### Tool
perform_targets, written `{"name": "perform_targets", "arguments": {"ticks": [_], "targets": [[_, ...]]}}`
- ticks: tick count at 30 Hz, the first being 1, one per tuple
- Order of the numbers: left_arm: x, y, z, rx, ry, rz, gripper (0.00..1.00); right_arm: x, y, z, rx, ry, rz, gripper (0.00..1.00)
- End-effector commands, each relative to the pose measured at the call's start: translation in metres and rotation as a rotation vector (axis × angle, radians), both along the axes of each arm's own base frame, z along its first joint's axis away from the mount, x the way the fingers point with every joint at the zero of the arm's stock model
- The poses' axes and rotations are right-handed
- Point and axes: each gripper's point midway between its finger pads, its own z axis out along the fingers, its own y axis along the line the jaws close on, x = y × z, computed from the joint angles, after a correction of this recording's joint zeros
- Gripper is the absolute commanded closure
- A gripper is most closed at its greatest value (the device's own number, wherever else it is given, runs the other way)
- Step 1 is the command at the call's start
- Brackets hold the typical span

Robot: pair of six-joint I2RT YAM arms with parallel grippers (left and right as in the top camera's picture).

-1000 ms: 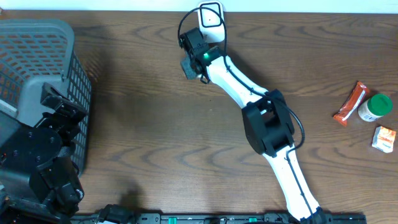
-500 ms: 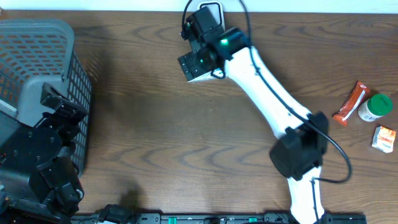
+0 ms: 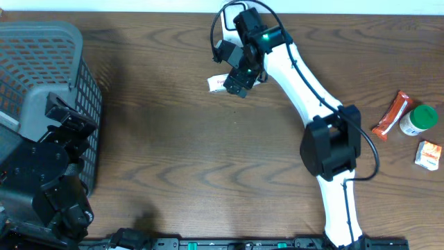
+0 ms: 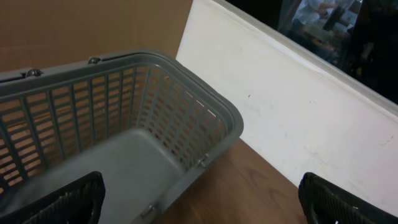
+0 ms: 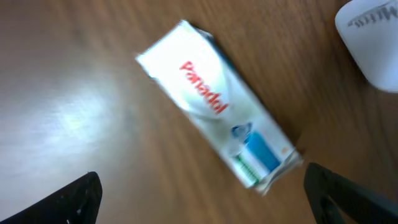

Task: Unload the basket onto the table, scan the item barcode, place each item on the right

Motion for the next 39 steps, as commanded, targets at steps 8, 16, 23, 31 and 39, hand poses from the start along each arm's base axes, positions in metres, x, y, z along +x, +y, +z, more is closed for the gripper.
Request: {"name": "perform_targets", "arguments": {"ticks": [8, 16, 23, 31, 39], "targets": [[-0.001, 0.003, 0.000, 0.016, 0.009, 0.014, 0.00, 0.016, 0.020, -0.064, -0.030, -0.046, 0.205, 0.01], [-0.001, 0.003, 0.000, 0.016, 0.009, 0.014, 0.00, 0.036, 0.025, -0.089, -0.036, -0.108, 0.200, 0.01], [-0.001, 0.003, 0.000, 0.016, 0.009, 0.014, 0.00, 0.031, 0.023, -0.108, -0.022, -0.055, 0.179, 0.29], [-0.001, 0.003, 0.000, 0.016, 0.009, 0.014, 0.00, -0.003, 0.021, -0.112, 0.012, 0.124, 0.091, 0.38], [-0.001, 0.003, 0.000, 0.016, 0.009, 0.014, 0.00, -0.038, 0.030, -0.094, 0.093, 0.343, -0.137, 0.43]]}}
